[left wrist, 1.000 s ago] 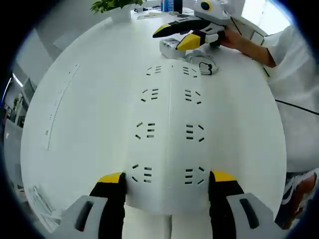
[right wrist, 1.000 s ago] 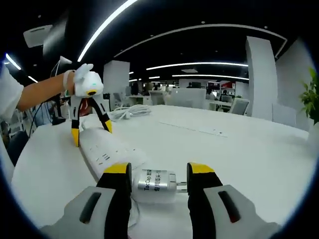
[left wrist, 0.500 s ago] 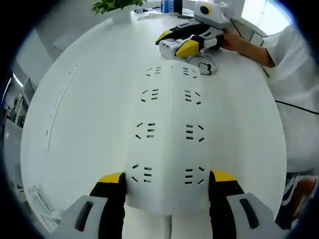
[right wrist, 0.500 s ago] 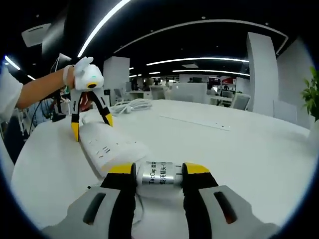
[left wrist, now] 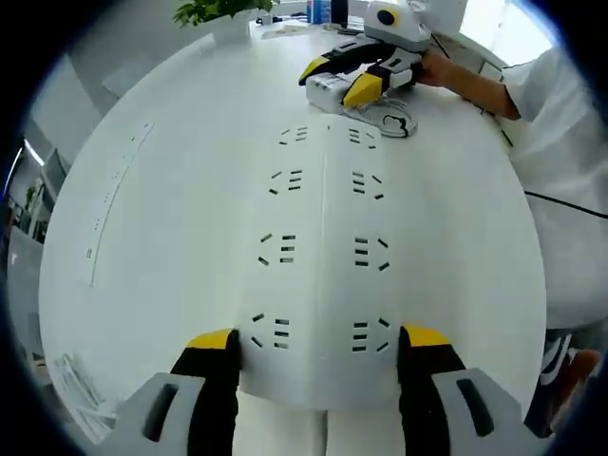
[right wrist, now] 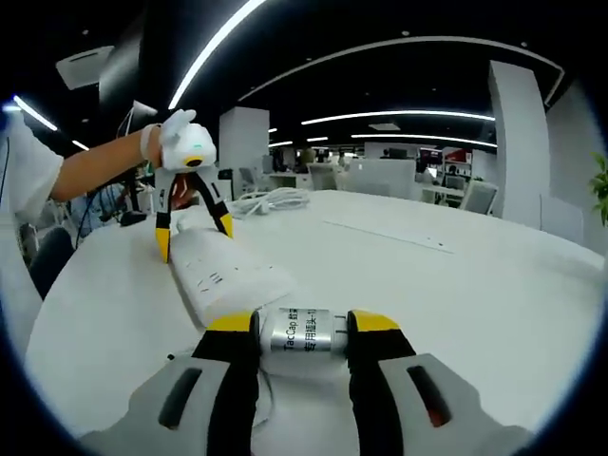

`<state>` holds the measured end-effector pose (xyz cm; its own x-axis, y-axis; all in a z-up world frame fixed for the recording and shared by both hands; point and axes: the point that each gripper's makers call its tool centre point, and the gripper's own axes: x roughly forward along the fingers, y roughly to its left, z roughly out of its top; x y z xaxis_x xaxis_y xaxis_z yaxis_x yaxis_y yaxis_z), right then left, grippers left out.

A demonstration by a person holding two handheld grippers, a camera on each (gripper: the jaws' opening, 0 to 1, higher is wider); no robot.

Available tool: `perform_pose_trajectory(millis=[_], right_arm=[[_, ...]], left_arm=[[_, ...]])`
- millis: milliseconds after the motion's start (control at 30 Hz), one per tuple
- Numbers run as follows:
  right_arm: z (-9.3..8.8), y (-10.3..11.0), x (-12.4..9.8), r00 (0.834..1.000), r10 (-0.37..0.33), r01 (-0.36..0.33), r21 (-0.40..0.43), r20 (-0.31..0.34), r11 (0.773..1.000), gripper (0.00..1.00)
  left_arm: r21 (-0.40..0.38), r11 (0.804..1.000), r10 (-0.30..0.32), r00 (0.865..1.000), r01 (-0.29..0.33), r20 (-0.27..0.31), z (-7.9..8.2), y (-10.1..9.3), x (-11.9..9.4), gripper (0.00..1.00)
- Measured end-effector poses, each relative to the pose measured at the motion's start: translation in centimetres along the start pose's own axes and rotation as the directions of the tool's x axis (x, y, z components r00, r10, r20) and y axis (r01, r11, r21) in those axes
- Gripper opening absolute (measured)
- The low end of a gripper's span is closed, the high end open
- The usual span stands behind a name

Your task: Straighten the power strip on the desk, plug the charger into it

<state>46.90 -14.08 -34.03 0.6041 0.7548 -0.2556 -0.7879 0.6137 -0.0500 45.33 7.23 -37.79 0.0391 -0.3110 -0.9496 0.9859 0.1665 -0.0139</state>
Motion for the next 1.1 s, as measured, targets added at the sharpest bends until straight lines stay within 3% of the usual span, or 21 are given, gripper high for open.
perform_pose_trajectory(millis=[200, 367, 533, 700, 800, 867, 900, 933, 967, 1000, 1067, 1100], right_arm=[[-0.1, 0.7, -0.6, 0.988, 0.151, -0.15, -0.04, 0.015, 0.988, 0.36], [-0.2, 1.7, -1.5, 0.952, 0.307, -0.306, -0.059, 0.014, 0.95, 0.36], [-0.3, 1.6, -2.1, 0.929, 0.369, -0.367, -0.077, 0.005, 0.927, 0.36], [0.0, 1.6, -1.9, 0.936, 0.352, -0.352, -0.045, 0.002, 0.935, 0.39], [2.4, 1.5, -2.3, 0.968, 0.245, -0.244, -0.028, 0.06, 0.969, 0.47], [3.1, 0.7, -2.6, 0.991, 0.118, -0.118, 0.001, 0.055, 0.993, 0.47], [3.3, 0.0, -3.0, 0.999, 0.0, -0.001, 0.012, 0.032, 1.0, 0.49], [3.4, -0.4, -3.2, 0.997, -0.067, 0.066, 0.019, 0.026, 0.998, 0.52], [3.8, -0.9, -3.5, 0.986, -0.163, 0.162, 0.012, 0.04, 0.987, 0.54], [3.8, -1.5, -4.1, 0.963, -0.268, 0.268, -0.004, 0.032, 0.963, 0.56], [3.2, -2.8, -5.3, 0.856, -0.516, 0.516, 0.061, -0.01, 0.855, 0.62], [3.2, -2.1, -5.3, 0.835, -0.55, 0.548, 0.078, 0.002, 0.833, 0.66]], left_arm=[[-0.002, 1.0, 0.0, 1.0, 0.0, 0.004, 0.1, 0.0, 0.0, 0.68], [-0.008, 1.0, 0.002, 1.0, -0.002, 0.01, 0.1, 0.0, 0.0, 0.68], [-0.013, 1.0, 0.004, 1.0, -0.003, 0.017, 0.1, 0.1, 0.0, 0.68], [-0.015, 1.0, 0.004, 1.0, -0.004, 0.01, 0.1, 0.1, 0.0, 0.68], [-0.016, 1.0, 0.005, 1.0, -0.005, 0.013, 0.1, 0.1, 0.0, 0.69], [-0.018, 1.0, 0.005, 1.0, -0.005, 0.015, 0.1, 0.1, 0.0, 0.69], [-0.018, 1.0, 0.005, 1.0, -0.005, 0.017, 0.1, 0.1, 0.0, 0.69], [-0.019, 1.0, 0.006, 1.0, -0.005, 0.019, 0.2, 0.1, 0.0, 0.69], [-0.02, 1.0, 0.006, 1.0, -0.005, 0.022, 0.2, 0.1, 0.0, 0.69], [-0.023, 1.0, 0.007, 1.0, -0.006, 0.027, 0.2, 0.1, 0.0, 0.69], [-0.031, 0.999, 0.01, 0.999, -0.008, 0.043, 0.3, 0.2, 0.1, 0.69], [-0.035, 0.999, 0.011, 0.998, -0.009, 0.055, 0.3, 0.2, 0.1, 0.69]])
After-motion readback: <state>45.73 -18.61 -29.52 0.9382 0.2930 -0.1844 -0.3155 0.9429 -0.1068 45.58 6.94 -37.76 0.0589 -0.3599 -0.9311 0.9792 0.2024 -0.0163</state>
